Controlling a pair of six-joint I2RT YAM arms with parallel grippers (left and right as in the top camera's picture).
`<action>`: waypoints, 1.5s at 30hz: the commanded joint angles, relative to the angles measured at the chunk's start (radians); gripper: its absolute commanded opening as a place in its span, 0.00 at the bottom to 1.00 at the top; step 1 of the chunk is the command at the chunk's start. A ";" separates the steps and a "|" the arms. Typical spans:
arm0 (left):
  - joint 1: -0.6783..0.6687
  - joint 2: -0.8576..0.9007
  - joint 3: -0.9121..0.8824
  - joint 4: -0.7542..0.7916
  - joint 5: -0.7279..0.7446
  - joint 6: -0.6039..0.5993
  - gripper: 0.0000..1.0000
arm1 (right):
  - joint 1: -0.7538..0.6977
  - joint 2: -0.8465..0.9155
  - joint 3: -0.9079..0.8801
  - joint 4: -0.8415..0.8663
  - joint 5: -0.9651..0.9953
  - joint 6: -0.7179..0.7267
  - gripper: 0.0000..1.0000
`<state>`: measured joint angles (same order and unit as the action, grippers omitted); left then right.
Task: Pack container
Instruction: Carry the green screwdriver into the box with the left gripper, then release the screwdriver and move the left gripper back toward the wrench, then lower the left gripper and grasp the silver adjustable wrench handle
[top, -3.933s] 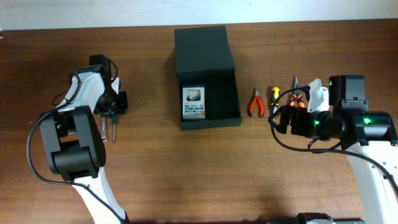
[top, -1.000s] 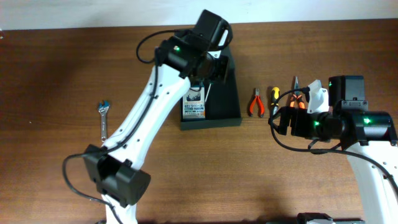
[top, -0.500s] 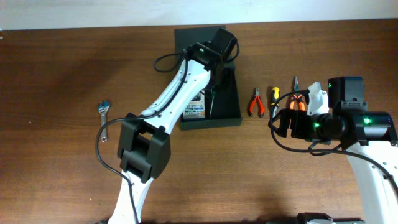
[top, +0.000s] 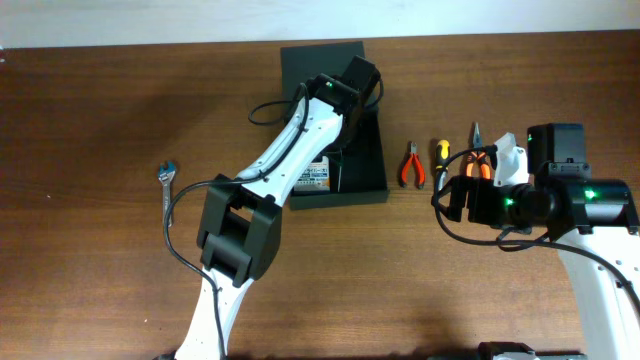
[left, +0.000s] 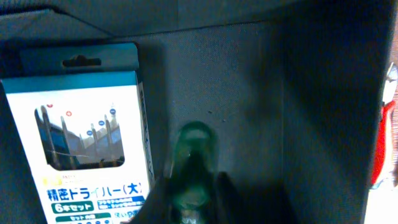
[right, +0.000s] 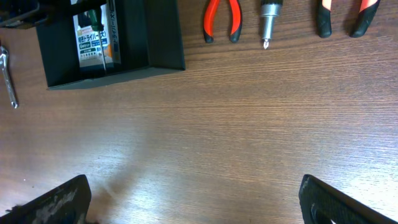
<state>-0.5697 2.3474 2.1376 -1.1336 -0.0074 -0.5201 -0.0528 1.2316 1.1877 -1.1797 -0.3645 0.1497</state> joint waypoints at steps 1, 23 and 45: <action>0.008 0.005 0.006 -0.013 -0.004 -0.018 0.71 | -0.006 0.004 0.018 -0.004 0.002 -0.002 0.99; 0.386 0.005 0.492 -0.554 -0.027 0.391 0.99 | -0.006 0.004 0.018 -0.014 0.002 -0.002 0.99; 0.707 -0.222 0.116 -0.531 -0.102 0.570 0.97 | -0.006 0.004 0.018 -0.013 0.002 -0.002 0.99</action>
<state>0.1329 2.2036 2.3211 -1.6821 -0.0372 -0.0151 -0.0528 1.2320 1.1877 -1.1934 -0.3645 0.1501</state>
